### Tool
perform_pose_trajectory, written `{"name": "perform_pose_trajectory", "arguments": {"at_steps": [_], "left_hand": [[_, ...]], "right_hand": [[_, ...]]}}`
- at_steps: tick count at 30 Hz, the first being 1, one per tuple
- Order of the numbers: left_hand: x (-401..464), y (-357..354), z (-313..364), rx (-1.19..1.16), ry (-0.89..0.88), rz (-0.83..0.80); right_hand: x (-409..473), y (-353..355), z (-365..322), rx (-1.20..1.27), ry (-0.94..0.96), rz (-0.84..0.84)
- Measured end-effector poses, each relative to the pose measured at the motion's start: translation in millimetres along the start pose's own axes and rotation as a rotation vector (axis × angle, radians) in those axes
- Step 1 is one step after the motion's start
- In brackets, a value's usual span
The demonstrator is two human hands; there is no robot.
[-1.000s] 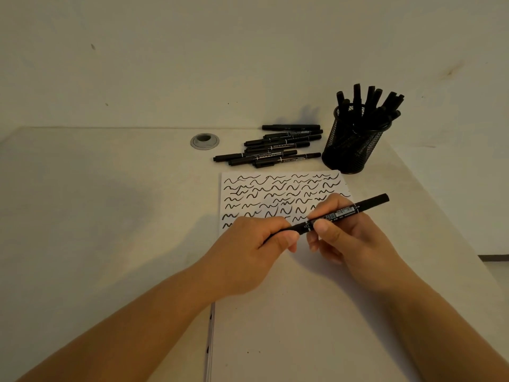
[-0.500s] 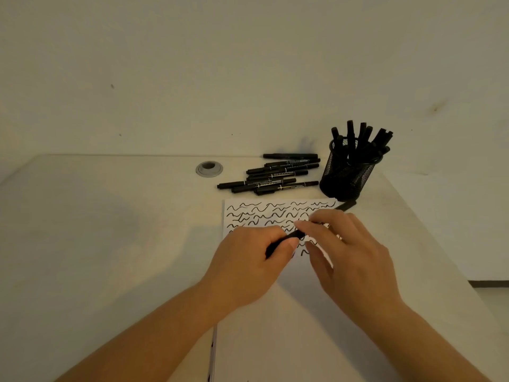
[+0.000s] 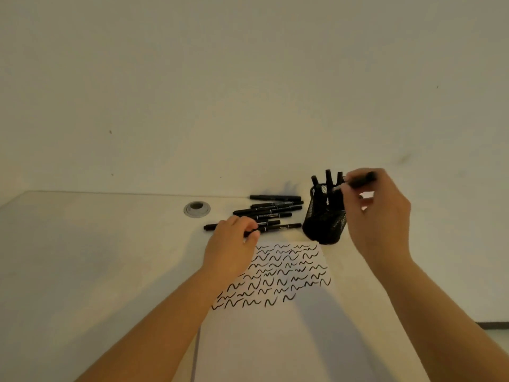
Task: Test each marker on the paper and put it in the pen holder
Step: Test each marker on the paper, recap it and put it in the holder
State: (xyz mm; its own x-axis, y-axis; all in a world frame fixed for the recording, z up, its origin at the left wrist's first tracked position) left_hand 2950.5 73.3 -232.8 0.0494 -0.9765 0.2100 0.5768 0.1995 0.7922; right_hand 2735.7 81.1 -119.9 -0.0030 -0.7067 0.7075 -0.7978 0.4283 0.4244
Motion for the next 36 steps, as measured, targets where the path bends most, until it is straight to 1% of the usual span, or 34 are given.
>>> {"name": "perform_pose_trajectory", "arguments": {"at_steps": [2,4,7,9,12,16,21,26,31,36], "left_hand": [[5.3,-5.0,-11.9,0.065,0.018,0.030],[7.1,-9.0,-17.2,0.134,0.006,0.051],[8.6,-11.9,-18.6,0.196,-0.026,0.052],[9.8,-12.5,-18.7,0.191,-0.034,0.055],[11.2,-12.0,-20.2,0.178,-0.025,0.053],[14.3,-12.6,-20.6,0.180,-0.016,0.033],[21.4,-15.0,-18.2,0.193,0.001,0.013],[19.8,-13.1,-20.8,0.176,0.009,0.041],[17.8,-10.0,-20.8,0.141,0.016,0.089],[16.6,-5.5,-20.5,0.105,0.022,0.135]], "right_hand": [[9.1,6.5,12.4,0.118,-0.102,0.088],[13.2,8.5,25.9,0.167,-0.190,0.130],[14.7,2.6,41.9,0.184,-0.300,0.126],[15.4,-1.9,47.2,0.188,-0.346,0.114],[18.8,-10.9,46.9,0.096,-0.308,0.053],[19.5,-28.4,39.7,-0.101,-0.218,-0.090],[16.8,-35.9,42.4,-0.212,-0.139,-0.068],[14.1,-45.5,49.4,-0.397,-0.101,-0.134],[9.9,-49.9,46.5,-0.428,-0.070,-0.128],[9.7,-50.7,47.7,-0.520,-0.087,-0.213]]}}
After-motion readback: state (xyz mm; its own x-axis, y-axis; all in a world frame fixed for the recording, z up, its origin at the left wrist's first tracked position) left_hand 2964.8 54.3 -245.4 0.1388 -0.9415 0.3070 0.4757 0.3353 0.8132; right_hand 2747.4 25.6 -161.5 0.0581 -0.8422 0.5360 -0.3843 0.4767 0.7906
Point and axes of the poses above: each hand's wrist, its own x-axis towards the middle knuckle, its own y-axis out of the back of the hand, z = x × y, the point moved 5 cm from there along x, towards the middle knuckle, and after that the axes turned 4 degrees about -z, right-handed, at the moved point
